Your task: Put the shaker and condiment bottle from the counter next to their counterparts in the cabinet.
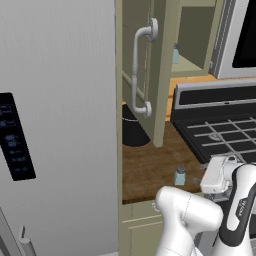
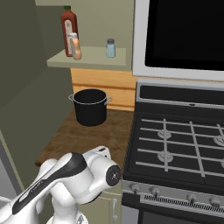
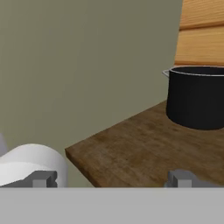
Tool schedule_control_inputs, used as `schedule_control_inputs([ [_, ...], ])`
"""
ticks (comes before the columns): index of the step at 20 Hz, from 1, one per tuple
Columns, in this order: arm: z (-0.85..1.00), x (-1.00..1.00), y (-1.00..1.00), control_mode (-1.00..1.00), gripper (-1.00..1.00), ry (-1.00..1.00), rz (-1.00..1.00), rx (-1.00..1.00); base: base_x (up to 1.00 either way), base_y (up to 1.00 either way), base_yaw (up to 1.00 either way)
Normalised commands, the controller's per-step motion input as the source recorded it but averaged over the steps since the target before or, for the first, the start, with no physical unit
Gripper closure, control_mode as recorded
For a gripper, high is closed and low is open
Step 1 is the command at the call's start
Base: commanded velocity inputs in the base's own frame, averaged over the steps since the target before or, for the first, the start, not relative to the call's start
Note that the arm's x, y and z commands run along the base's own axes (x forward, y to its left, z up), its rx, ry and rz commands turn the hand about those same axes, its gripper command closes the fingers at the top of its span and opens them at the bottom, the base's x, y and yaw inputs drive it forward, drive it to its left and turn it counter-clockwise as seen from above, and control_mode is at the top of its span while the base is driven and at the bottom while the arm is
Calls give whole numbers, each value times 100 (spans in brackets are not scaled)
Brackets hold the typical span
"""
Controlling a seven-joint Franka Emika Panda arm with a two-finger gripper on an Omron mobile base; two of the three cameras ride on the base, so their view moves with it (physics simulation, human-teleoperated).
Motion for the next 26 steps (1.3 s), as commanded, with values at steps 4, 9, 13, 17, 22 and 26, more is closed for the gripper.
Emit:
schedule_control_inputs([
  [4, 0, 0, -6, -100, -100, -6, -2, -7, 0, 0, 0],
  [9, 0, 0, 6, -100, -100, 0, 0, 0, 0, 0, 0],
  [13, 0, 6, 7, -100, -100, 0, 0, 0, 0, 0, 0],
  [17, 0, 14, 1, -100, -100, 0, 0, 0, 0, 0, 0],
  [22, -8, 22, 0, -100, -100, 0, 0, 0, 0, 0, 0],
  [26, -18, 21, 0, -100, -100, 0, 0, 0, 0, 0, 0],
])
